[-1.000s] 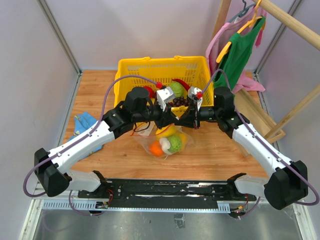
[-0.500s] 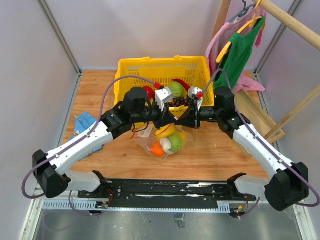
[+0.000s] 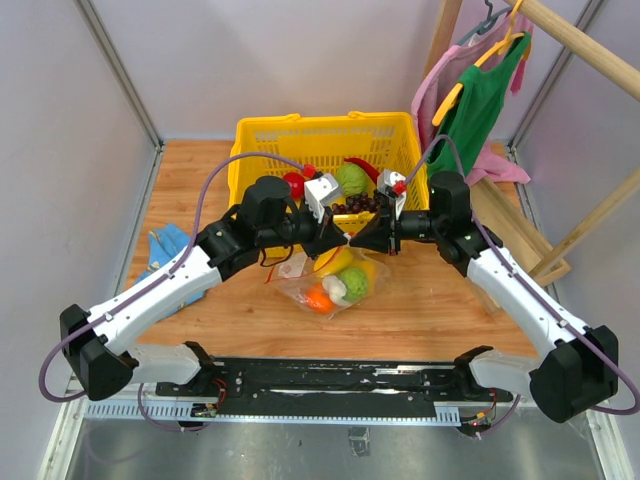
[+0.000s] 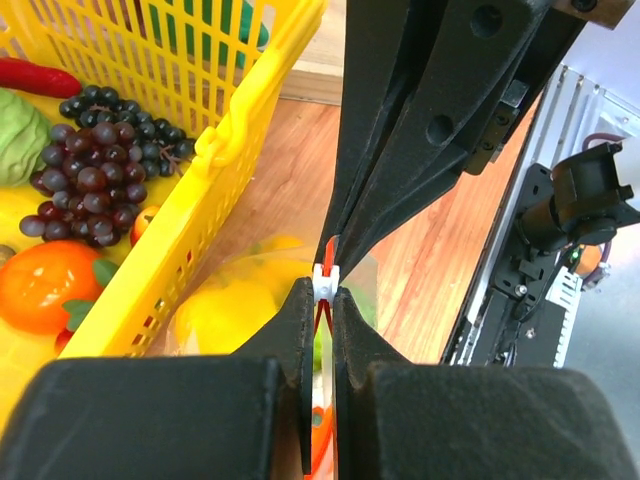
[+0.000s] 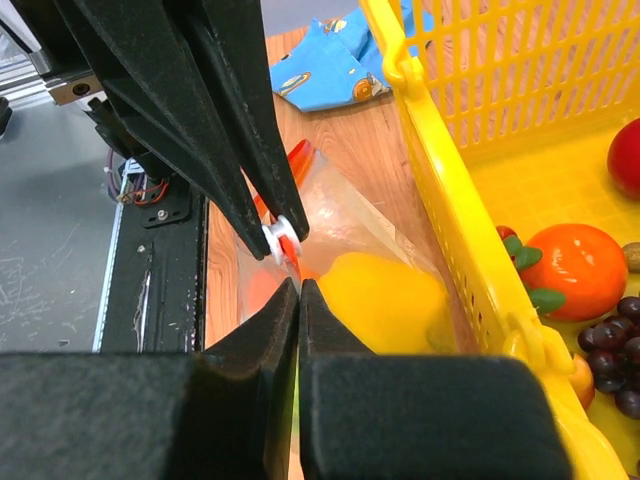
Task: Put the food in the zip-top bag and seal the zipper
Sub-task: Zip the zipper food storage bag at the center of the board.
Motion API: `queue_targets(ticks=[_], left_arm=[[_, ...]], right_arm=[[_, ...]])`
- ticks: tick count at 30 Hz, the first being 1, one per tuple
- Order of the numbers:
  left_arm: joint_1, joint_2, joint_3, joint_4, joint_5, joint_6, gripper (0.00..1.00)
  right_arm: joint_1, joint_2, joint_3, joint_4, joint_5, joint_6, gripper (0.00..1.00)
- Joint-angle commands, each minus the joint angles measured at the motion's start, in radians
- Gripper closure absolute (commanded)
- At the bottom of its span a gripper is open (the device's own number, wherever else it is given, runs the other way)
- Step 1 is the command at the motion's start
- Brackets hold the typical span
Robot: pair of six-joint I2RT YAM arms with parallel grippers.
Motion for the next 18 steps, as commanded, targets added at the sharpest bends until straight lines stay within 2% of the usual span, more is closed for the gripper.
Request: queue_targets(ticks=[1,5,7,9,12,14,15,16,18], left_arm=[[0.016,-0.026,0.000,-0.008,0.023,0.007,1.00],[0.016,-0.010,0.015,0.006,0.055,0.002,1.00],[0.016,-0.011,0.012,0.011,0.060,0.001,1.00],[0.016,-0.011,0.010,0.014,0.067,0.000,1.00],[0.016,-0.012,0.006,0.018,0.078,-0.006,1.00],[0.016,-0.013,0.003,0.018,0.085,-0.009,1.00],[0.016,-0.015,0.000,0.016,0.084,-0.010,1.00],[0.016,-0.017,-0.003,0.012,0.079,-0.011,1.00],[0.016,-0.025,-0.013,0.005,0.056,-0.010,1.00]], right_arm=[[0.007,0.001,0.048,0.002,-0.011,-0.004,0.90],[0.037,0.017,0.049,-0.015,-0.016,-0.045,0.63],[0.041,0.027,0.047,-0.018,-0.015,-0.052,0.58],[0.042,0.041,0.046,-0.017,-0.015,-0.056,0.58],[0.043,0.061,0.050,-0.017,-0.018,-0.057,0.65],[0.043,0.072,0.054,-0.009,-0.022,-0.052,0.81],[0.043,0.074,0.057,-0.004,-0.023,-0.047,0.93],[0.043,0.074,0.059,-0.003,-0.020,-0.042,0.98],[0.039,0.069,0.064,-0.011,-0.011,-0.038,0.99]])
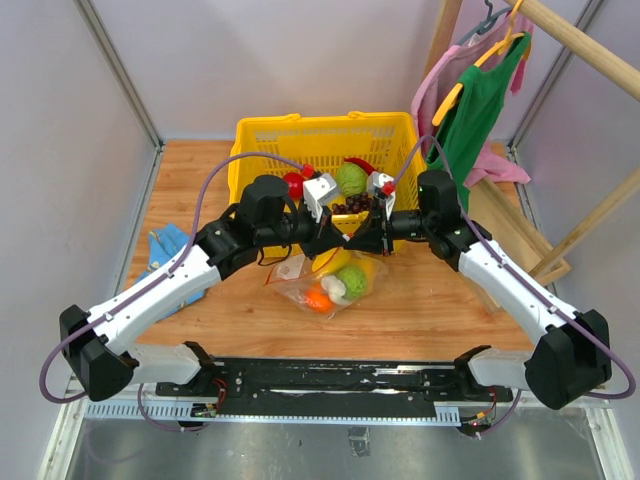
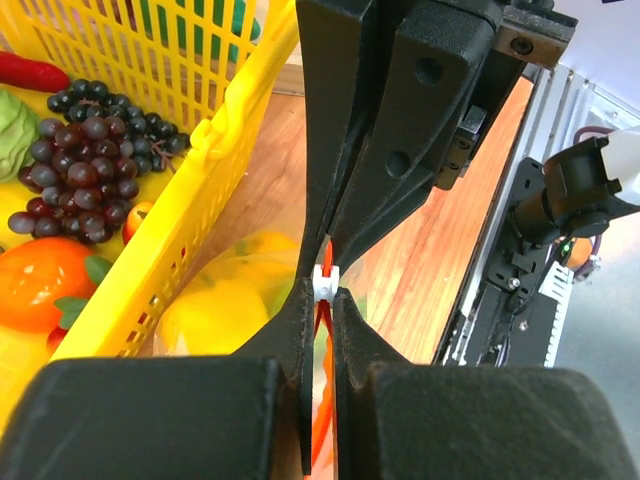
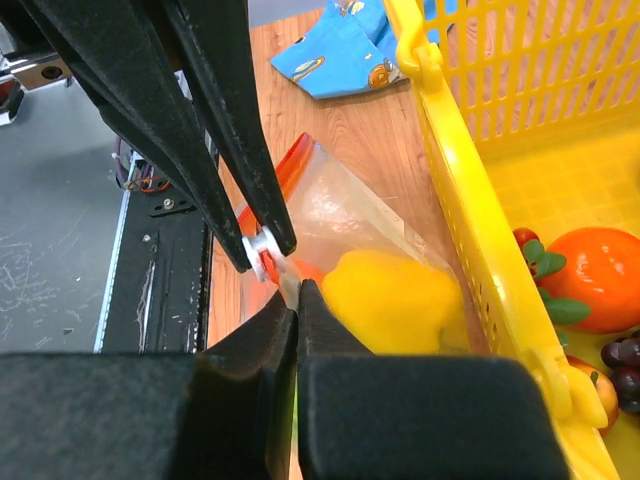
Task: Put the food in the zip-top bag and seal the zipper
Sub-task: Zip the zipper food storage bag at the center of the board.
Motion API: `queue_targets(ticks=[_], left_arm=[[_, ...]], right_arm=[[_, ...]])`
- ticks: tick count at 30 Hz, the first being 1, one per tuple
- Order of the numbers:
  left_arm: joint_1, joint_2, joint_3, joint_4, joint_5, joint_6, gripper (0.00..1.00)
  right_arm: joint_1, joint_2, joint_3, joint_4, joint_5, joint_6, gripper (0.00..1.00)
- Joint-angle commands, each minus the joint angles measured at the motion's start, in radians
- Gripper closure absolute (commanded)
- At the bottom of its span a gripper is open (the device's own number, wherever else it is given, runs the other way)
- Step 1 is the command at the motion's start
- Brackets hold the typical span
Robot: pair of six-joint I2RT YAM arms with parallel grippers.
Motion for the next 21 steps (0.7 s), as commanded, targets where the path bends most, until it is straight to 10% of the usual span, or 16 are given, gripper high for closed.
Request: queue_targets(ticks=[1,21], left_arm=[[0.003,-0.029,-0.019,0.006,-0.014,-0.007,1.00],[0.009,-0.041,-0.048,-0.048,-0.067,-0.008,1.00]], right_arm=[[-0.002,-0.008,0.035,-0.003,0.007,-0.004,0.99],[-0.062,-0.073,0.020,-0.009,-0.023,0.033,0.99]])
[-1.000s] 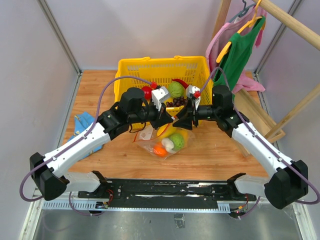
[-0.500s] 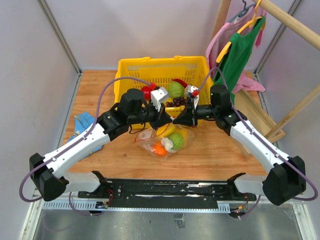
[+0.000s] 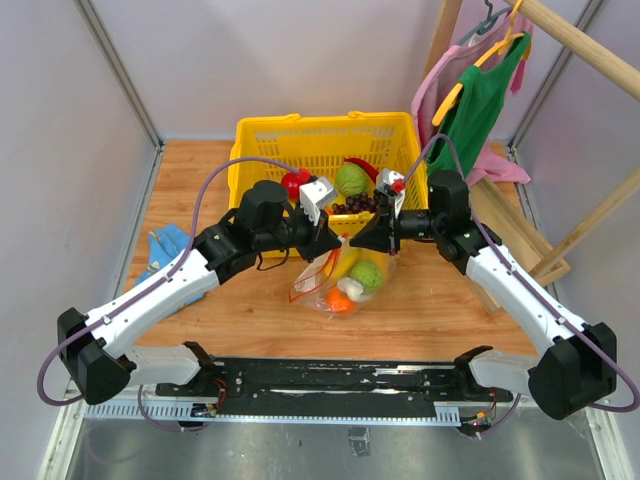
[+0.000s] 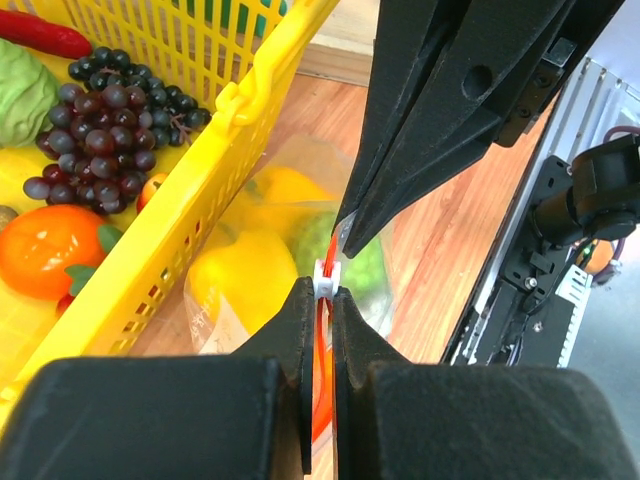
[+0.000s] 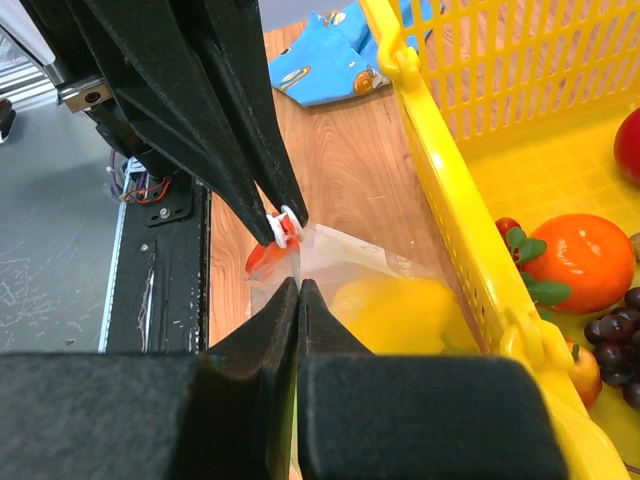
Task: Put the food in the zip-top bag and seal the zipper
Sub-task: Zip the zipper food storage bag at the center of the board.
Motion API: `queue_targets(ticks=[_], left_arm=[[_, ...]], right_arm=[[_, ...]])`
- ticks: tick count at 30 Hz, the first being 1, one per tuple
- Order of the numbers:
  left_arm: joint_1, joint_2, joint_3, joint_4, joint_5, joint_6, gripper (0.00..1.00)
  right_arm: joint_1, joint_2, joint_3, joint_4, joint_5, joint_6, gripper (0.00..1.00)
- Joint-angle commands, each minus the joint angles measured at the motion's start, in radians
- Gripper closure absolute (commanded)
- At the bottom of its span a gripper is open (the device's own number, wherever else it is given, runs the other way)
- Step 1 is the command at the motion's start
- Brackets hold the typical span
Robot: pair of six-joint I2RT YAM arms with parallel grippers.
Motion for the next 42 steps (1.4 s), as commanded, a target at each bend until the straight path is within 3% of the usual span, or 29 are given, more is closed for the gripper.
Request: queue_targets(ticks=[1,5,9,13,16,20,21,25,30,42], left_arm=[[0.009,-0.016,-0.002,-0.036,0.025,0.008,1.00],[0.009,-0.008,0.015,-0.019,0.055,0.013,1.00],[0.009,0.005,0.037,-0.016,0.076,0.020,1.00],[0.009,0.012,0.045,-0.005,0.099,0.015,1.00],[0.009,0.017,0.046,0.000,0.118,0.009,1.00],[0.009,0.021,0.038,-0.013,0.130,0.008,1.00],[0.009,0.022,0.035,-0.024,0.130,0.009,1.00],[0.009,0.019,0.010,-0.075,0.093,0.015,1.00],[0.008,0.022,-0.012,-0.128,0.043,0.016,1.00],[0.008,0.040,-0.015,-0.210,-0.041,0.031,1.00]], right_arm=[[-0.019,-0.018,0.038,-0.011,-0.050,-0.015,0.97],[0.012,-0.008,0.039,-0.019,-0.054,-0.059,0.68],[0.028,0.027,0.058,-0.059,-0.054,-0.100,0.57],[0.042,0.064,0.081,-0.105,-0.059,-0.147,0.55],[0.053,0.089,0.099,-0.119,-0.070,-0.158,0.62],[0.053,0.105,0.123,-0.117,-0.060,-0.135,0.96],[0.053,0.102,0.127,-0.117,-0.044,-0.125,0.99],[0.043,0.070,0.132,-0.099,-0.010,-0.083,0.99],[0.014,0.012,0.083,0.053,-0.010,0.026,0.99],[-0.041,-0.047,0.029,0.152,0.025,0.133,0.99]])
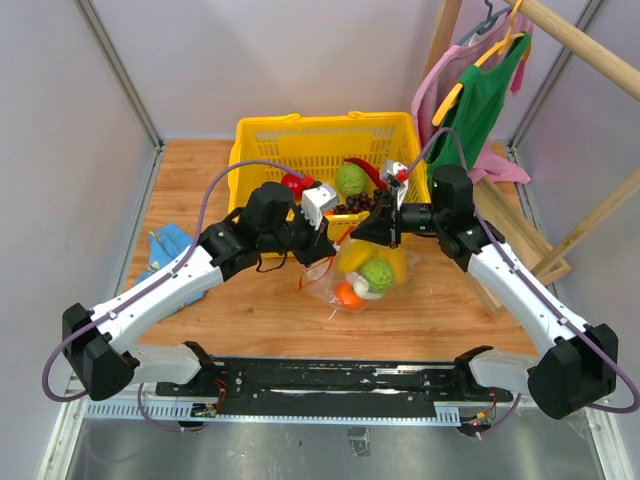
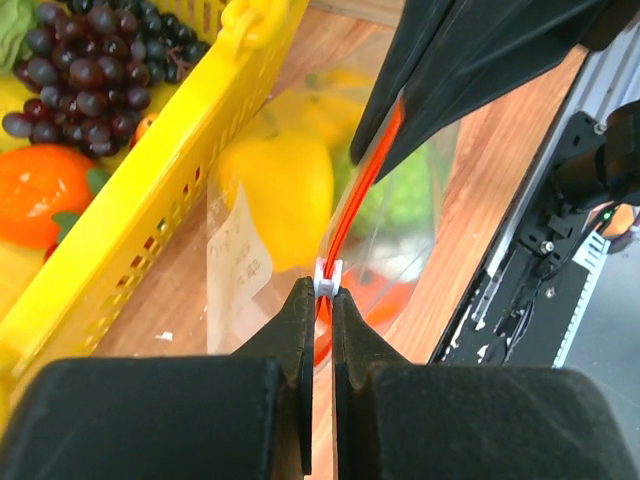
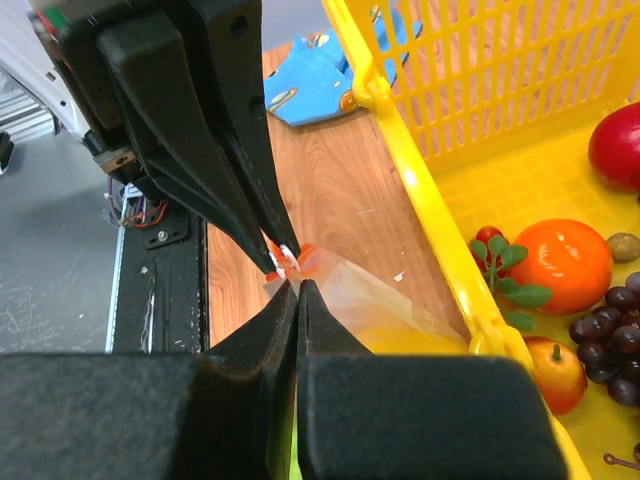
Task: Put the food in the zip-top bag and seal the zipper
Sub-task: Zip the zipper food storage bag at the center of the board.
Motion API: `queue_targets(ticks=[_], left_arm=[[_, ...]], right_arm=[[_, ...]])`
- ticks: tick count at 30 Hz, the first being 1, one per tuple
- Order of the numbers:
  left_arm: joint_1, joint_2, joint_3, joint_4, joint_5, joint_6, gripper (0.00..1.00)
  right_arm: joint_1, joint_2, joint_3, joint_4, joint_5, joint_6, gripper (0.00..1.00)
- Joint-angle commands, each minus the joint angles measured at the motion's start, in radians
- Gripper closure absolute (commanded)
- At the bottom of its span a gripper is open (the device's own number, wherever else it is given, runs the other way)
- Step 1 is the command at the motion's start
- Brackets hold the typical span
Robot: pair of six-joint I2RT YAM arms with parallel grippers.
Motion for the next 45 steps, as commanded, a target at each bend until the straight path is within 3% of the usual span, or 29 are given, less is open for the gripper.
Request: queue_targets(ticks=[1,16,38,41,45], left_arm=[[0.001,0.012,-0.027,-0.119,-0.069,0.012,1.00],[0.002,-0.032,-0.031,-0.168,-0.153,0.000,1.00],[0.004,-0.055,-0.016,-0.300,-0.247,-0.074,1.00],[0.004,-0.057,-0.014,-0.308,-0.247,-0.074,1.00],[0.004,-0.053,-0.011,-0.291,-0.219,-0.061,0.99]], right_arm=[[-0.047,-0.065,-0.021,0.153,0.013,0.081,0.99],[-0.155,-0.177,-0.101,0.137,0.198,0.142,0.99],[-0.261,-0.355,-0.188,-0.062,0.574,0.188,0.99],[-0.271,-0.363,-0.199,-0.066,0.553,0.192,1.00],[-0.270,-0.338,-0.200,-0.014,0.350,0.169,0.99]])
